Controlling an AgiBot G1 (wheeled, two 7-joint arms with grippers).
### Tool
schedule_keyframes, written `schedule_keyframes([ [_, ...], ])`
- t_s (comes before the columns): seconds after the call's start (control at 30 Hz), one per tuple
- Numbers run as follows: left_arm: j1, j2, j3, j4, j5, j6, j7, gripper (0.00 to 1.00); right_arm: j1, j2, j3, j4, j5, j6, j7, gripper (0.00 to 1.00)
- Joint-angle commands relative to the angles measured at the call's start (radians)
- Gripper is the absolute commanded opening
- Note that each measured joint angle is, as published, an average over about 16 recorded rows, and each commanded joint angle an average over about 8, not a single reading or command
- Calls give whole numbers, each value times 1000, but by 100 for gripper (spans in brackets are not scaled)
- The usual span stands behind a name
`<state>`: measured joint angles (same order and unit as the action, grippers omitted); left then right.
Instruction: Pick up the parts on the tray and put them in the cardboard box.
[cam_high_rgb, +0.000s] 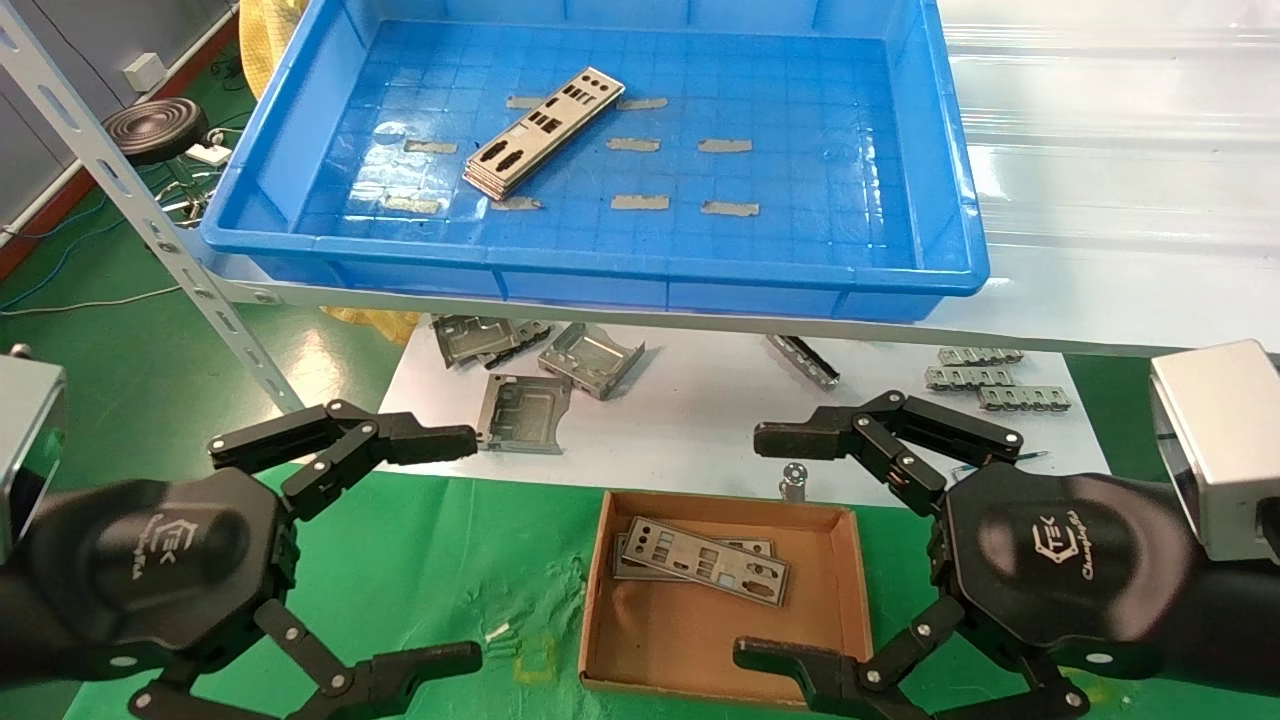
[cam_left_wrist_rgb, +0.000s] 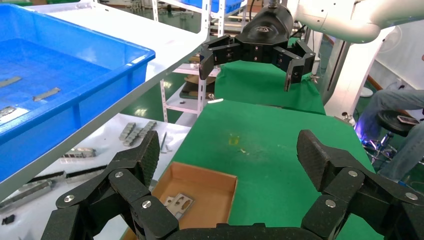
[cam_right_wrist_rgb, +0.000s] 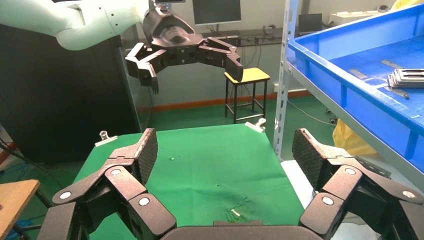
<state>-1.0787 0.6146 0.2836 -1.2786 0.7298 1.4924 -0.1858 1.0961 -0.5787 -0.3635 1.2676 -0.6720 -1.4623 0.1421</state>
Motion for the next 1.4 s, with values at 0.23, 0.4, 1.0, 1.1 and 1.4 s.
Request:
schedule_keyframes([
  [0.23,0,0,0,0,0,0,0,100,0,0,0,0,0,0,0,100],
  [0.4,0,0,0,0,0,0,0,100,0,0,0,0,0,0,0,87],
  [1.0,0,0,0,0,0,0,0,100,0,0,0,0,0,0,0,0],
  [1.1,0,0,0,0,0,0,0,100,0,0,0,0,0,0,0,0],
  [1.4,0,0,0,0,0,0,0,100,0,0,0,0,0,0,0,0],
])
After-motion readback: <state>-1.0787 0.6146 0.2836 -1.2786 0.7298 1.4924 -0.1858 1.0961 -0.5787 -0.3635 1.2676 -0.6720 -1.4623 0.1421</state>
